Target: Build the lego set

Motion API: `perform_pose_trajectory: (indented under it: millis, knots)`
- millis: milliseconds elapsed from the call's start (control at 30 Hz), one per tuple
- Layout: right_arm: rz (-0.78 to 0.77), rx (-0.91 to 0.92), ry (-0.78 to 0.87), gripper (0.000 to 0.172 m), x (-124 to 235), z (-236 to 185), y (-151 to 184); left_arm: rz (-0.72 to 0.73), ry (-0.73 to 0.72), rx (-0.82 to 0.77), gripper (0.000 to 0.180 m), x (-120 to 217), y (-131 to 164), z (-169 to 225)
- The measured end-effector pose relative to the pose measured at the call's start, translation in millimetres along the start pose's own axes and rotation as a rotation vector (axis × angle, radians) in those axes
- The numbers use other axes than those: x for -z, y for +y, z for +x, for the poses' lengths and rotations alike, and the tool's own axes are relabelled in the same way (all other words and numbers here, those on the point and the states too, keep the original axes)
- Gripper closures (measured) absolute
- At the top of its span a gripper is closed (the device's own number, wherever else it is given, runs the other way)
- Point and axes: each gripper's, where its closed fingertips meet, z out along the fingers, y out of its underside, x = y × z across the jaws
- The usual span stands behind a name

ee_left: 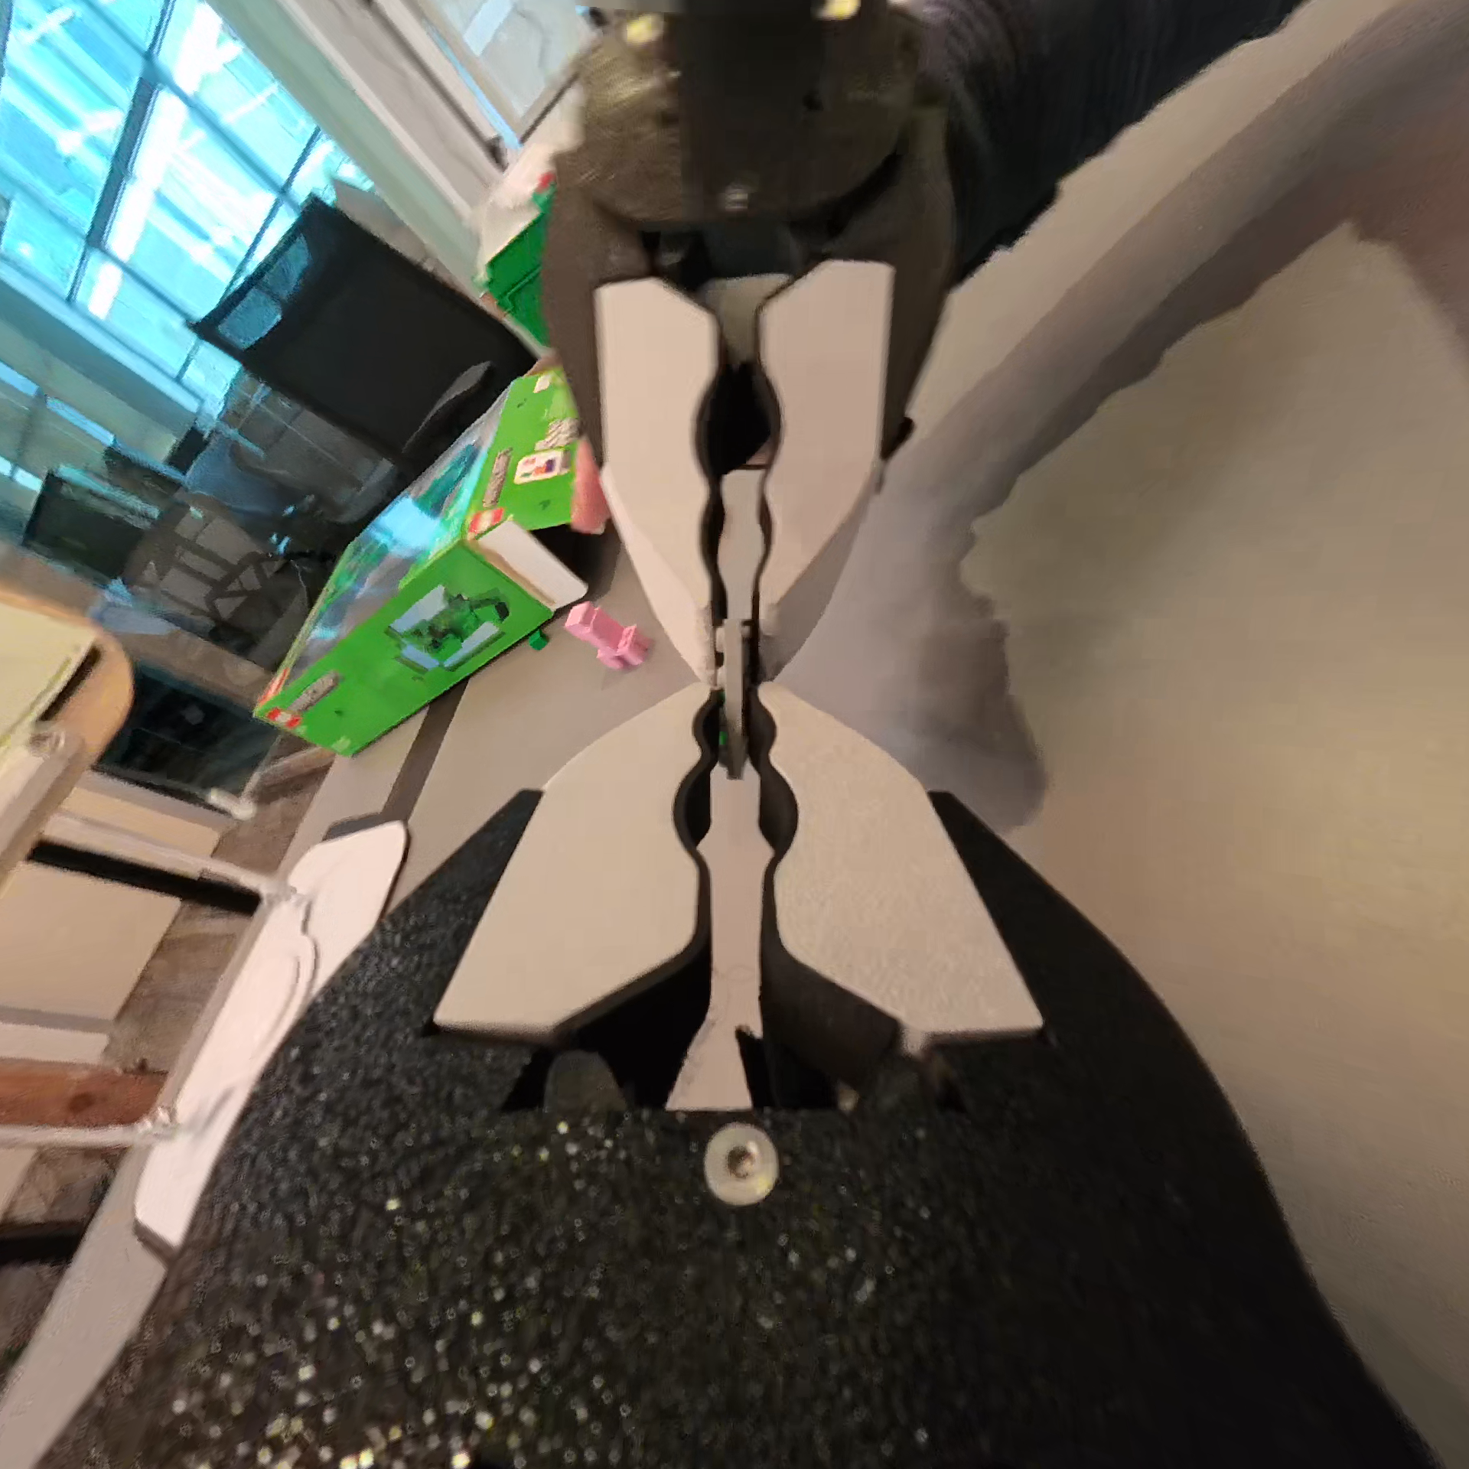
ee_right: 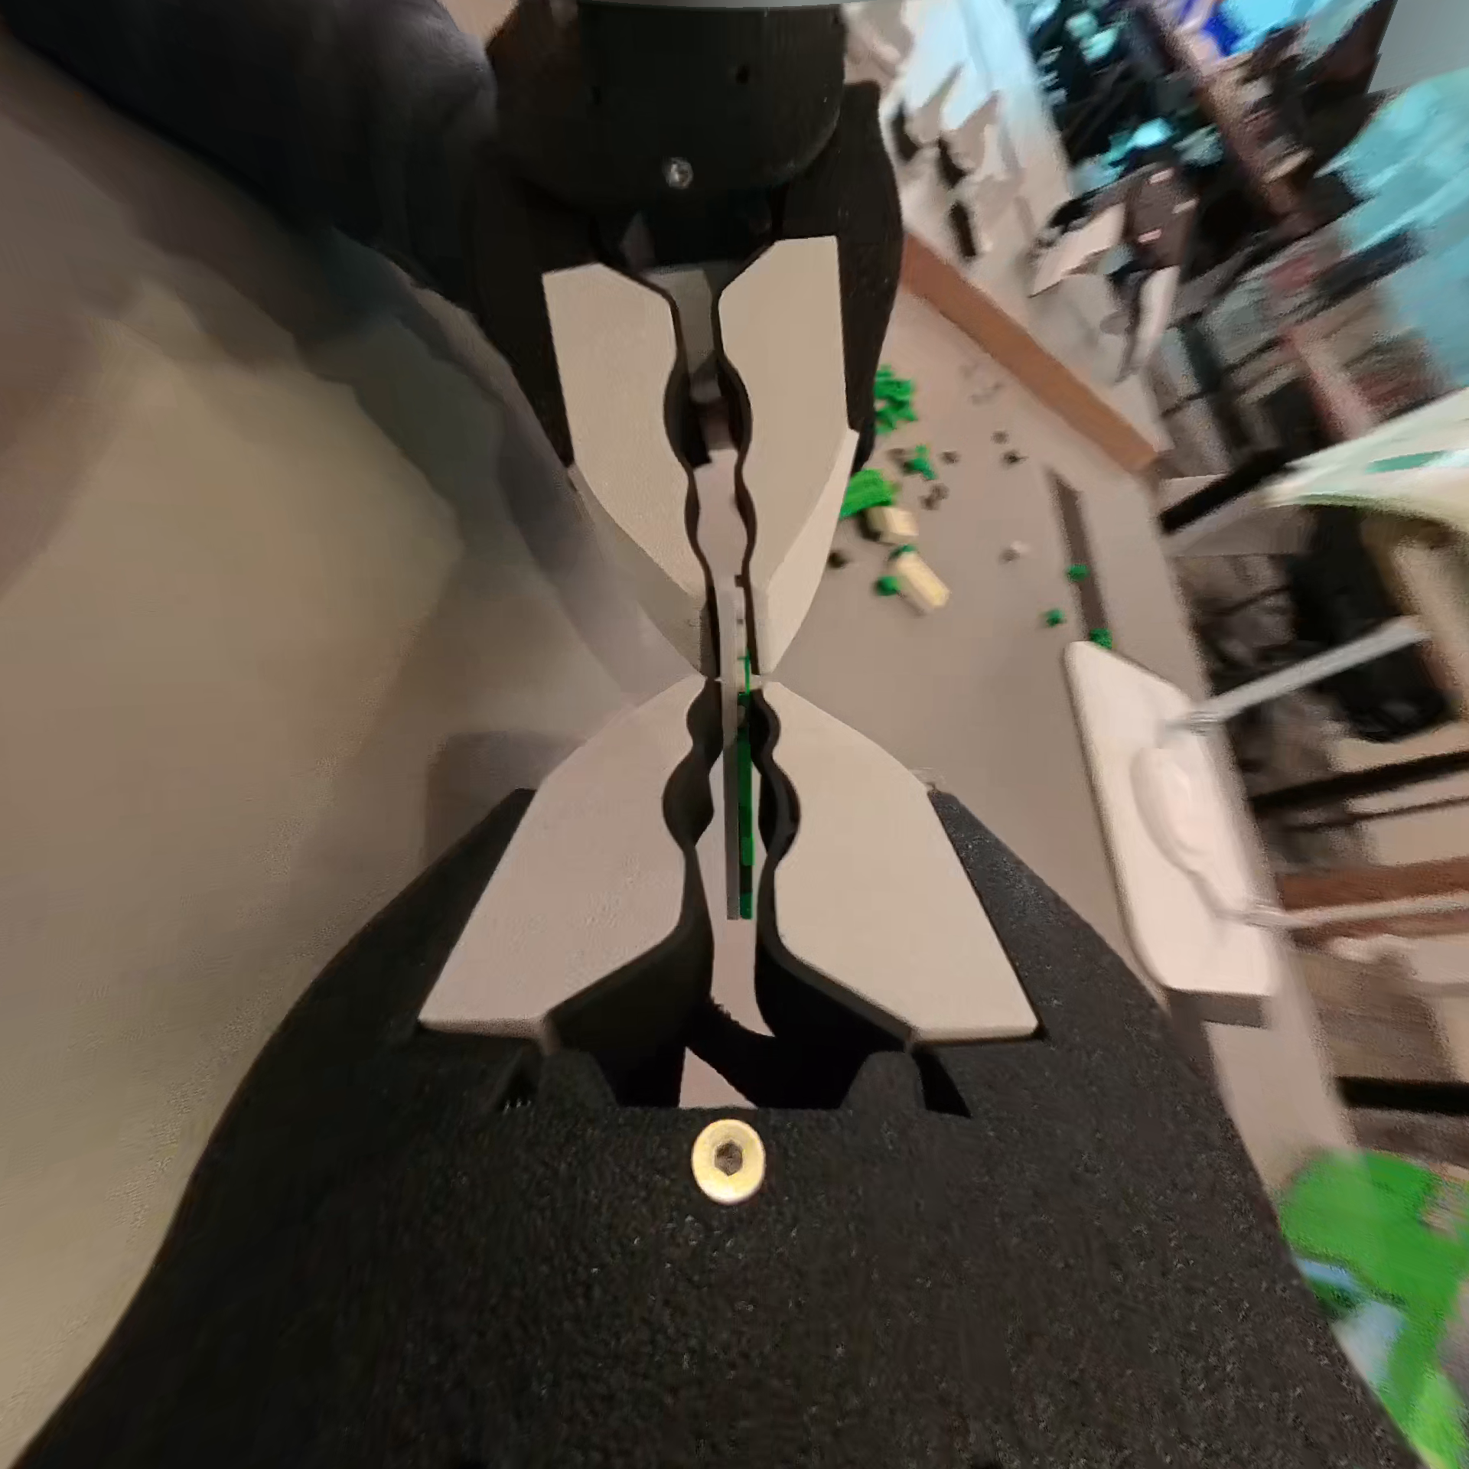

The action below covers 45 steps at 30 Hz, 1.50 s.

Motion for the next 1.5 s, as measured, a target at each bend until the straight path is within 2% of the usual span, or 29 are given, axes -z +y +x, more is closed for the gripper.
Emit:
perform_pose_trajectory:
  millis: [67,167,233,300,433,567,700,733,833,900,967,1133,1267,1367,1500]
  knots:
    - [-0.019,0.098,0.140,0.166,-5.6,11.1,1.3,-0.004,-0.017,0.124,0.171,1.2,6.3,-10.8]
    - [-0.093,0.330,0.411,0.166,-8.6,33.0,2.5,0.000,0.022,0.378,0.136,5.1,18.2,-20.0]
    - [-0.145,0.448,0.535,0.166,-10.5,42.3,2.9,0.054,0.055,0.531,0.134,9.3,19.3,-23.5]
    - [-0.178,0.500,0.587,0.166,-13.7,46.9,5.7,0.092,0.040,0.636,0.134,13.9,21.5,-31.4]
    - [-0.271,0.628,0.652,0.166,-20.9,55.4,9.9,0.077,-0.030,0.701,0.130,17.6,28.8,-43.3]
    - [-0.322,0.751,0.648,0.166,-36.1,53.3,8.1,0.038,-0.071,0.649,0.132,15.6,29.6,-43.3]
    - [-0.333,0.779,0.641,0.166,-42.7,50.1,6.9,-0.008,-0.107,0.663,0.145,17.6,38.6,-47.3]
    - [-0.315,0.753,0.635,0.165,-43.3,47.7,6.0,-0.016,-0.089,0.671,0.146,18.4,40.5,-46.2]
    - [-0.224,0.591,0.644,0.130,-40.0,46.2,-2.3,-0.044,-0.110,0.639,0.146,22.1,49.4,-48.4]
    - [-0.199,0.480,0.639,0.119,-33.7,47.7,0.7,-0.046,-0.134,0.618,0.146,25.4,54.3,-51.2]
    - [-0.155,0.348,0.655,0.121,-26.1,50.0,6.9,-0.044,-0.159,0.592,0.146,29.1,58.4,-54.7]
    - [0.007,-0.190,0.700,0.128,-20.0,63.6,25.0,-0.042,-0.231,0.517,0.146,46.8,66.5,-62.3]
    - [0.058,-0.277,0.918,0.143,-13.0,101.8,18.4,-0.027,-0.272,0.505,0.146,72.3,71.9,-73.0]
    - [0.130,-0.429,0.903,0.143,-41.0,114.6,15.4,-0.030,-0.317,0.509,0.146,93.9,83.8,-83.0]
    - [0.138,-0.442,0.867,0.145,-67.1,119.2,10.7,-0.055,-0.377,0.509,0.146,124.4,106.2,-88.4]
